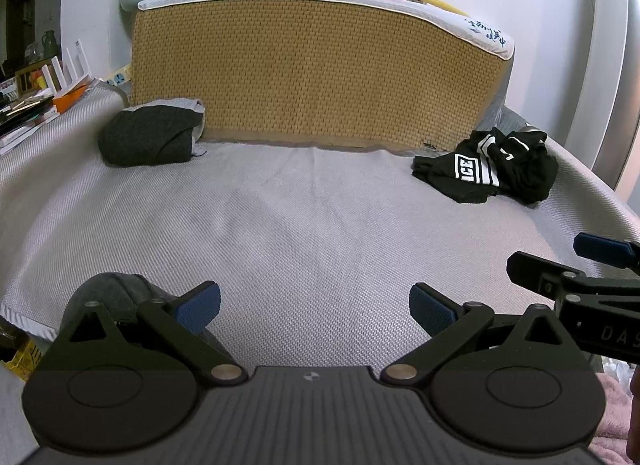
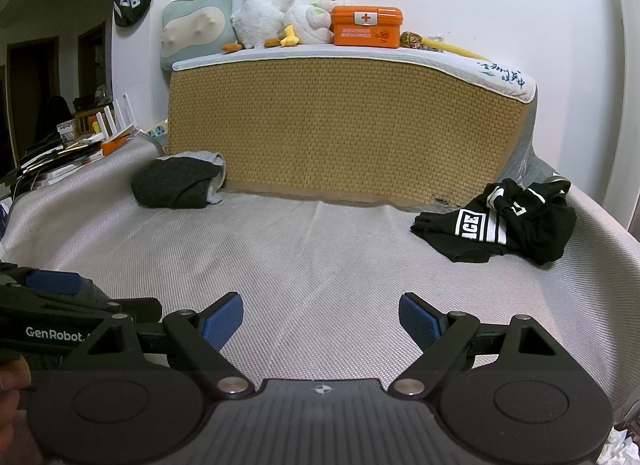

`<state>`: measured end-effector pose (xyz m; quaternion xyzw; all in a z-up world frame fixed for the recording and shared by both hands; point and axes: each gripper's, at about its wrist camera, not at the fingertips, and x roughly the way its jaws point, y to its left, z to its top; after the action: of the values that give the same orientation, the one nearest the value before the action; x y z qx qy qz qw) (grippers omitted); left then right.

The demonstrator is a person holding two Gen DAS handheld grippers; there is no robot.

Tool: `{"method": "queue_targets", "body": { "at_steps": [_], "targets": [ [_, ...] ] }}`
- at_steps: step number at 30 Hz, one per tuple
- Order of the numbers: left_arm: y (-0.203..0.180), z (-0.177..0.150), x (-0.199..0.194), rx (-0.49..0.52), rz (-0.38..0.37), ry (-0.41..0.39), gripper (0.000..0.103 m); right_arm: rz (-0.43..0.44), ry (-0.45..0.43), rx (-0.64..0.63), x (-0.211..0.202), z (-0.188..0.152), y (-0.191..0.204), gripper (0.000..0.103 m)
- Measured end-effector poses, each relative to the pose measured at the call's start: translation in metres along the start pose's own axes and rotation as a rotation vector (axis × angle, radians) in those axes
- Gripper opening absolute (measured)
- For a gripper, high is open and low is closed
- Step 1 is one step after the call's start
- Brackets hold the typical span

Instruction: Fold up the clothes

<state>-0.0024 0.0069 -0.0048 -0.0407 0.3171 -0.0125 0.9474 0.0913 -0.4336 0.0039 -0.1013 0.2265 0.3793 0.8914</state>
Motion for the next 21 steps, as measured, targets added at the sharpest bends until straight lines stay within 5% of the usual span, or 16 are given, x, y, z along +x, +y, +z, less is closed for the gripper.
{"method": "queue_targets", "body": {
  "at_steps": [21],
  "targets": [
    [0.0012, 0.0003, -0.0002, -0.004, 0.001, 0.004, 0.103, 0.003, 0.003, -0.001, 0.0003, 0.0022, 0.0004, 0.088]
  ]
}}
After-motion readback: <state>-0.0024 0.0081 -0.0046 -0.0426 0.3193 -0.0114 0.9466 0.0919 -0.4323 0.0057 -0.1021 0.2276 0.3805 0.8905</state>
